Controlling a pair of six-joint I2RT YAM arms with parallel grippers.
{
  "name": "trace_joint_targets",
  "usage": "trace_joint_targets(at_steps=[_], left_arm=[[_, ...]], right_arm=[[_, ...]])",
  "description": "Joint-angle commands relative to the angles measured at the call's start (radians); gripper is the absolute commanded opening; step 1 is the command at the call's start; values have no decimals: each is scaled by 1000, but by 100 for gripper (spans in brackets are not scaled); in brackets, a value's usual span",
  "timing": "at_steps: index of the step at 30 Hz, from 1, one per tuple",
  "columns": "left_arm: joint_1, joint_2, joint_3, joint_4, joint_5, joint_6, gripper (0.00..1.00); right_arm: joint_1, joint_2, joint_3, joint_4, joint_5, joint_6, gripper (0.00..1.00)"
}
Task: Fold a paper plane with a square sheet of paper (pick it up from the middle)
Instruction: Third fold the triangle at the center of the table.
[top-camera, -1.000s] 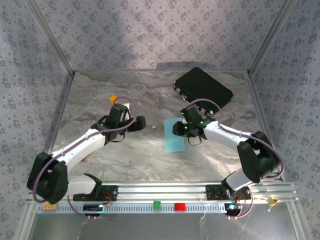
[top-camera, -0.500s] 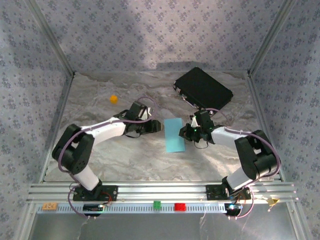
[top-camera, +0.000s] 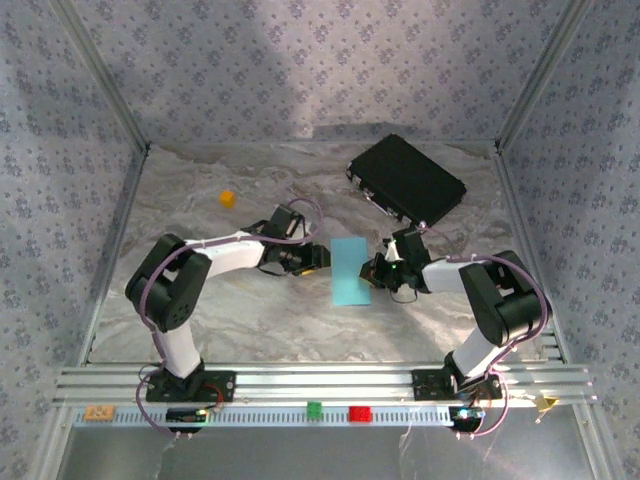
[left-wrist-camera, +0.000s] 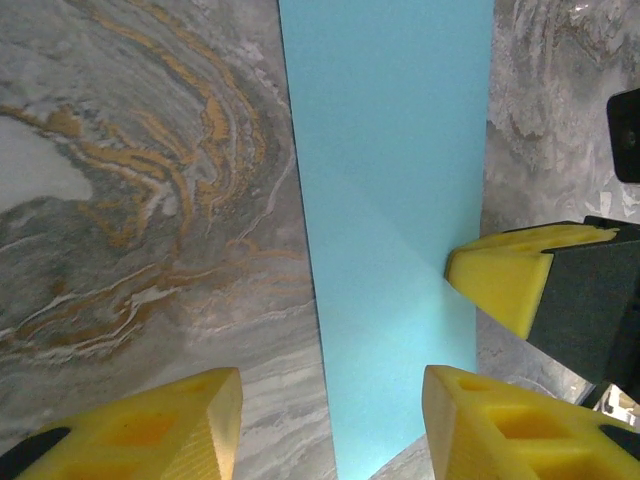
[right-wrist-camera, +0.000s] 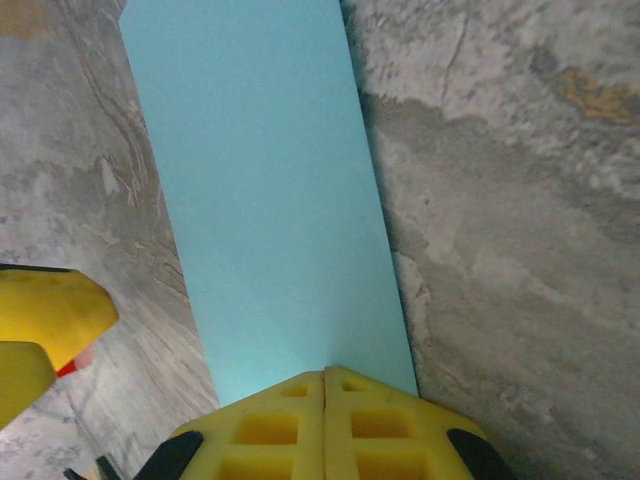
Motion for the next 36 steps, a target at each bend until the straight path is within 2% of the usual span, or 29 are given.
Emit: trace_joint_targets(at_steps=[1,13,32,36], left_arm=[[-10,36,39,33,66,-21,47],[-31,132,89,36,98,-45,37],[-43,187,131,0,119,-56,33],[-48,202,162,-66,97,-55,31]], right_arm=[[-4,15,-58,2,17,64,7],[-6,-5,-65,-27,40,75,6],[-6,-1,-59,-37,46,69,6],[-6,-2,-61,-38,48,70,6]])
